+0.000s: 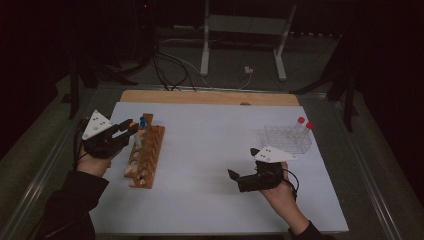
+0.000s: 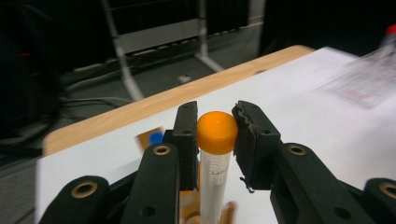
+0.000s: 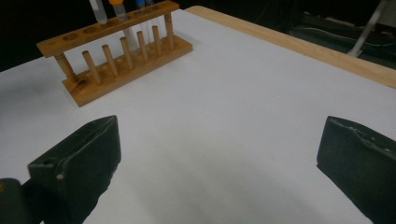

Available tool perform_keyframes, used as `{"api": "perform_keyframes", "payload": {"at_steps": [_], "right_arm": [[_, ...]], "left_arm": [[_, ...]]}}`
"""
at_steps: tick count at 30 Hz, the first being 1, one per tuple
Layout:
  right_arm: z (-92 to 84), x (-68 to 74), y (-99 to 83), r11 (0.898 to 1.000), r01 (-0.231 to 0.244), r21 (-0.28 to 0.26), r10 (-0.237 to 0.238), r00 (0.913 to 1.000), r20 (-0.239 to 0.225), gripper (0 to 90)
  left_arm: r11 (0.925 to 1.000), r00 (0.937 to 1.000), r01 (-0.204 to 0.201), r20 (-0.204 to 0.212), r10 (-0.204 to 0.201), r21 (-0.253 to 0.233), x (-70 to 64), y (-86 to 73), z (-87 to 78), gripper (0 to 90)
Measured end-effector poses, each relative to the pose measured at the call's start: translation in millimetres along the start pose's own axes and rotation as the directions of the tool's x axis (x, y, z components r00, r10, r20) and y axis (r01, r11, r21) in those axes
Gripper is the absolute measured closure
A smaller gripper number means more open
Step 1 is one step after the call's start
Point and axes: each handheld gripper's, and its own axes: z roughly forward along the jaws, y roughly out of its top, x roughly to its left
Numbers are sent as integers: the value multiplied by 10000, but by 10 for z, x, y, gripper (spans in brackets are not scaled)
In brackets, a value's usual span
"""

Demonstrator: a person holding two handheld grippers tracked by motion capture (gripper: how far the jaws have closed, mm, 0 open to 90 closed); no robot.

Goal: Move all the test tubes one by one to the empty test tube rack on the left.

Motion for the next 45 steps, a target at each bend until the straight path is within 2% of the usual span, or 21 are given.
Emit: {"api": "perform_keyframes", "payload": {"at_steps": [3, 11, 13, 16, 18, 21, 22, 23, 25, 26, 28, 29, 30, 33, 36, 37, 38, 40, 42, 43, 45], "right_arm": [[-7, -11, -3, 10000, -41, -5, 41, 10000, 14, 0], [-15, -19, -2, 10000, -40, -7, 40, 10000, -39, 0], [-21, -24, -1, 10000, -49, -10, 49, 10000, -50, 0], [-28, -35, -3, 10000, -83, -12, 83, 10000, -40, 0], [-34, -39, -2, 9999, -100, -8, 100, 9999, -44, 0], [-45, -48, 5, 10000, -85, -43, 85, 10000, -31, 0], [-52, -51, 9, 9999, -93, -45, 92, 9999, -48, 0], [-59, -55, 13, 9999, -90, -77, 90, 10000, -39, 0], [-81, -67, 27, 9999, -10, -101, 10, 10000, -32, 0], [-98, -81, 34, 9999, 7, -153, -7, 10000, 8, 0], [-141, -123, 49, 9996, -32, -271, 35, 9999, 127, 0], [-162, -150, 57, 9994, -29, -336, 38, 9996, 264, 0], [-184, -180, 66, 9992, -7, -388, 22, 9992, 399, 0], [-263, -278, 84, 9987, 44, -499, -2, 9964, 851, 0], [-351, -405, 78, 9982, -21, -607, 101, 9913, 1316, 0], [-383, -453, 71, 9979, -32, -649, 125, 9896, 1435, 0], [-415, -503, 63, 9977, -113, -673, 221, 9865, 1625, 0], [-482, -621, 39, 9969, -235, -753, 381, 9794, 1985, 0], [-530, -721, 12, 9957, -401, -837, 582, 9720, 2275, 0], [-559, -776, -6, 9948, -489, -895, 693, 9682, 2402, 0], [-605, -891, -42, 9934, -674, -930, 908, 9566, 2770, 0]], "left_arm": [[9995, 9996, 261, -77, -260, 192, 34, -100, 41, 719], [9929, 9991, 398, -215, -376, 1122, 12, -348, 195, 717], [9914, 9983, 523, -301, -490, 1203, 2, -418, 224, 717], [9894, 9983, 491, -370, -444, 1366, -13, -503, 255, 716], [9898, 9975, 628, -390, -582, 1282, -9, -519, 245, 715], [9884, 9981, 556, -330, -514, 1415, -11, -502, 239, 710], [9876, 9979, 632, -224, -605, 1437, -7, -492, 232, 702], [9875, 9976, 687, -43, -688, 1419, -6, -480, 218, 648], [9877, 9984, 558, -28, -560, 1460, -38, -455, 185, 471], [9887, 9979, 571, 223, -607, 1384, -54, -446, 160, 406], [9894, 9980, 474, 356, -527, 1371, -109, -430, 118, 260], [9901, 9964, 477, 628, -564, 1322, -136, -424, 96, 204], [9911, 9962, 472, 670, -558, 1243, -171, -417, 74, 156], [9942, 9925, 403, 1109, -514, 1002, -274, -389, 13, 75], [9960, 9852, 366, 1637, -497, 818, -364, -363, -24, 25], [9964, 9805, 366, 1898, -505, 762, -388, -360, -30, 22], [9971, 9797, 327, 1951, -455, 681, -415, -359, -35, 15], [9970, 9717, 339, 2312, -490, 690, -462, -361, -36, 15], [9972, 9675, 219, 2499, -392, 715, -518, -370, -28, 15], [9972, 9620, 208, 2700, -394, 717, -542, -375, -24, 15], [9973, 9588, 155, 2818, -352, 716, -581, -379, -16, 15]]}}
